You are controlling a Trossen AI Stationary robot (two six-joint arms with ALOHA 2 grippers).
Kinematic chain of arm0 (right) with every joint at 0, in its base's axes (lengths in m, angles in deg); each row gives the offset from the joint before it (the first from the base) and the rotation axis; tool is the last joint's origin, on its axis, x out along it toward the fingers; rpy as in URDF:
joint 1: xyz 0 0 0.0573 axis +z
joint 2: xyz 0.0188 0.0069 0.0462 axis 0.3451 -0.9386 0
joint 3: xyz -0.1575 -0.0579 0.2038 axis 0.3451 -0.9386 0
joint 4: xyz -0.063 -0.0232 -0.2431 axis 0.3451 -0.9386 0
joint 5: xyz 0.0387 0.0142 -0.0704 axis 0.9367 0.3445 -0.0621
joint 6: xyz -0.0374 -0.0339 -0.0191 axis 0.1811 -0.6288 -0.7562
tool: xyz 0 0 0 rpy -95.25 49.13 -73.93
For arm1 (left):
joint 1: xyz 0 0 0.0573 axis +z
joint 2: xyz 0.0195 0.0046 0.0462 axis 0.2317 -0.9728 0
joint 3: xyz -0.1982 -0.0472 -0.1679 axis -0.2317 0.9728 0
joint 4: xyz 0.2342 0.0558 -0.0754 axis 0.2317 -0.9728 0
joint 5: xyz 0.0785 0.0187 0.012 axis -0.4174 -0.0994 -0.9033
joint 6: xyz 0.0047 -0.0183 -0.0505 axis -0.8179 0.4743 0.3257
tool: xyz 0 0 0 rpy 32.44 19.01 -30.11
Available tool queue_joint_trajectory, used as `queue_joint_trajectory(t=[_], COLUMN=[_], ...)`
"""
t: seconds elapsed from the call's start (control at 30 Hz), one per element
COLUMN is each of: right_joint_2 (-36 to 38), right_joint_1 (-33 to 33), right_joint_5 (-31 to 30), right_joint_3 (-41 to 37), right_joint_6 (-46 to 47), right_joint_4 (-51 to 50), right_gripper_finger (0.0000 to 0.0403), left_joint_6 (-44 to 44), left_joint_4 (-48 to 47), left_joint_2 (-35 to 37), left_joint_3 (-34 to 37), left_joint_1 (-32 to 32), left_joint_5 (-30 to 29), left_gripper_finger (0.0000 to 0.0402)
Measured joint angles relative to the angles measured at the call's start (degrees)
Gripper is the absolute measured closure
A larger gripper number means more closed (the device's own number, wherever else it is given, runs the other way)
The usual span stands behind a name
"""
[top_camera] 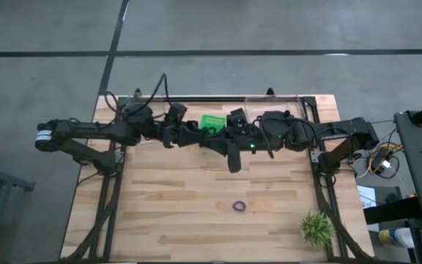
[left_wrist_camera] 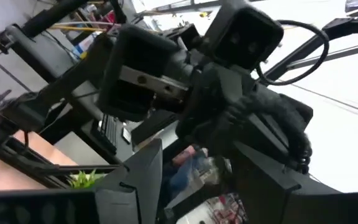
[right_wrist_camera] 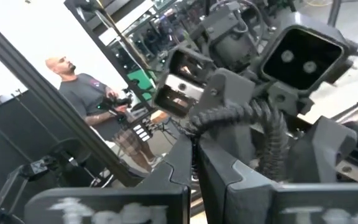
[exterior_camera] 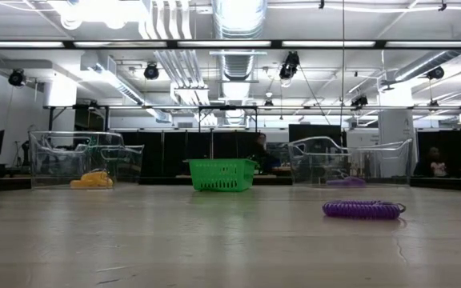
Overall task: Sort spring keychains
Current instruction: Put the black spring keychain into the green bin
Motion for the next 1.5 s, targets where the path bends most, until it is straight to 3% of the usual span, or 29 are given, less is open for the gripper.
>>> queue_joint_trajectory(t=[0.43,0.53,0.67,0.83,0.93,1.13,1.27,1.5], right_joint_2=[0.00,0.00,0.00,0.00,0.00,0.38,1.84,5.34], right_joint_1=[0.00,0.00,0.00,0.00,0.03,0.15,0.04,0.00], right_joint_5=[0.90,0.93,0.93,0.53,0.16,-0.43,-2.79,-9.53], right_joint_3=[0.00,0.00,0.00,0.00,0.02,0.07,0.07,0.11], right_joint_6=[1.49,1.47,1.45,1.76,1.66,1.23,2.05,9.64], right_joint_4=[-1.22,-1.37,-1.39,-1.29,-0.59,-1.54,-8.96,-29.40], right_gripper_finger=[0.0394,0.0394,0.0394,0.0390,0.0367,0.0280,0.0236,0.0216], left_joint_6=[1.66,2.22,2.19,1.58,1.13,0.65,-0.34,-5.36], left_joint_4=[0.52,0.72,0.72,0.78,0.76,0.62,-0.59,-18.30], left_joint_2=[-0.35,-0.35,-0.35,-0.32,-0.30,0.11,1.88,4.59], left_joint_3=[0.00,0.00,0.00,0.00,0.00,0.02,0.02,0.02], left_joint_1=[0.00,0.00,0.00,0.02,0.22,1.53,1.77,3.71], left_joint_5=[1.48,1.45,0.57,-0.63,-0.89,-0.88,-0.89,-4.80], left_gripper_finger=[0.0230,0.0272,0.0371,0.0386,0.0387,0.0387,0.0388,0.0389])
